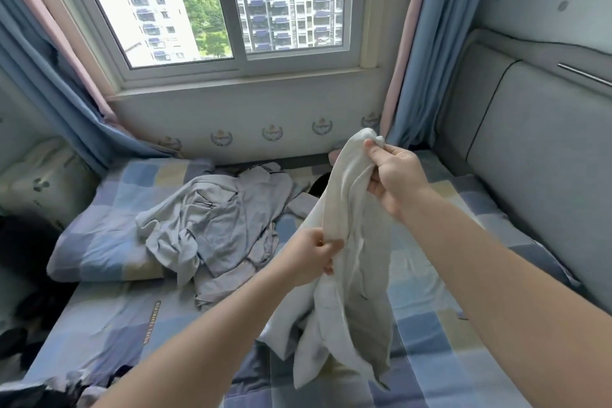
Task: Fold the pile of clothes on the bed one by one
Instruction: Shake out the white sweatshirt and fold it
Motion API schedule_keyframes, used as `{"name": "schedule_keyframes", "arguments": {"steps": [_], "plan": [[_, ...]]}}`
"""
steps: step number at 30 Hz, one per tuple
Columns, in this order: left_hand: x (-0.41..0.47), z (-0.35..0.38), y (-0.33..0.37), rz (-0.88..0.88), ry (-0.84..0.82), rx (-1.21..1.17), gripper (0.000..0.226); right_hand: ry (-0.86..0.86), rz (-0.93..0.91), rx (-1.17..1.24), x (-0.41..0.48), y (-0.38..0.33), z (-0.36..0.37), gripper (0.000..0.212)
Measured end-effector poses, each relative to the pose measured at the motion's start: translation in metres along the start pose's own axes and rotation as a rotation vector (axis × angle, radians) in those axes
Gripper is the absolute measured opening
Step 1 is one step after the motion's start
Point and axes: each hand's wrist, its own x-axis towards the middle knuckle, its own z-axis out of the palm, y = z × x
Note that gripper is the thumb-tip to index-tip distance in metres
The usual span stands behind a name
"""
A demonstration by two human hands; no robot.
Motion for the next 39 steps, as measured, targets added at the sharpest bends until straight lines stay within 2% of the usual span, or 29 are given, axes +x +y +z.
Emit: {"name": "schedule_keyframes", "arguments": {"steps": [2,3,6,8,10,11,12,13,15,16,19,22,24,26,27,28,29,30,31,32,33,34,35,37,39], "plan": [[-0.003,0.008,0.006,0.064,-0.009,0.083,0.024,0.029,0.005,-0.051,0.004,0.006,-0.012,0.028],[-0.002,0.009,0.012,0.092,0.015,0.042,0.025,0.009,0.014,-0.074,0.003,0.010,-0.018,0.027],[-0.001,-0.001,0.036,0.115,0.144,-0.310,0.025,-0.127,0.033,-0.258,-0.012,0.022,-0.036,0.029],[-0.001,-0.011,0.052,0.172,0.220,-0.395,0.023,-0.144,0.043,-0.322,-0.032,0.035,-0.048,0.050],[-0.002,-0.013,0.064,0.216,0.233,-0.423,0.021,-0.198,0.012,-0.318,-0.053,0.053,-0.055,0.074],[-0.003,-0.011,0.069,0.226,0.222,-0.444,0.021,-0.237,-0.013,-0.340,-0.061,0.066,-0.055,0.079],[-0.003,-0.006,0.074,0.227,0.202,-0.466,0.021,-0.254,-0.038,-0.382,-0.066,0.078,-0.055,0.074],[-0.004,-0.001,0.077,0.218,0.183,-0.479,0.022,-0.235,-0.071,-0.453,-0.067,0.089,-0.053,0.060],[-0.003,0.006,0.081,0.218,0.151,-0.501,0.022,-0.082,-0.164,-0.626,-0.061,0.101,-0.051,0.018],[-0.003,0.006,0.083,0.221,0.158,-0.526,0.022,-0.020,-0.184,-0.686,-0.057,0.103,-0.055,0.010],[0.002,-0.011,0.085,0.222,0.216,-0.657,0.023,-0.053,-0.109,-0.798,-0.044,0.115,-0.089,0.054],[0.012,-0.039,0.075,0.222,0.292,-0.730,0.021,-0.145,-0.048,-0.819,-0.040,0.129,-0.123,0.087],[0.020,-0.046,0.063,0.176,0.356,-0.629,0.019,-0.167,-0.081,-0.734,-0.042,0.118,-0.122,0.088],[0.026,-0.046,0.045,0.088,0.352,-0.385,0.007,-0.207,-0.112,-0.647,-0.050,0.092,-0.099,0.070],[0.023,-0.043,0.039,0.046,0.297,-0.244,0.013,-0.237,-0.115,-0.588,-0.050,0.081,-0.089,0.058],[0.022,-0.039,0.029,0.030,0.231,-0.103,0.039,-0.272,-0.110,-0.529,-0.051,0.072,-0.080,0.046],[0.022,-0.036,0.021,0.088,0.144,0.042,0.067,-0.300,-0.117,-0.483,-0.052,0.063,-0.072,0.037],[0.019,-0.031,0.018,0.180,0.024,0.159,0.086,-0.325,-0.134,-0.464,-0.055,0.053,-0.064,0.035],[0.014,-0.023,0.018,0.290,-0.107,0.225,0.093,-0.342,-0.164,-0.458,-0.054,0.046,-0.058,0.039],[0.010,-0.015,0.017,0.385,-0.233,0.221,0.083,-0.364,-0.196,-0.455,-0.055,0.037,-0.052,0.048],[0.007,-0.006,0.016,0.404,-0.301,0.171,0.059,-0.381,-0.222,-0.457,-0.055,0.030,-0.048,0.055],[0.002,0.002,0.017,0.378,-0.312,0.111,0.029,-0.387,-0.238,-0.459,-0.056,0.023,-0.045,0.059],[0.000,0.005,0.016,0.372,-0.256,0.061,0.009,-0.381,-0.241,-0.448,-0.056,0.017,-0.045,0.062],[-0.002,0.003,0.013,0.382,-0.132,0.018,0.022,-0.378,-0.220,-0.441,-0.055,0.007,-0.054,0.064],[-0.003,-0.005,0.014,0.370,-0.046,-0.051,0.022,-0.402,-0.190,-0.479,-0.056,0.004,-0.067,0.043]]}}
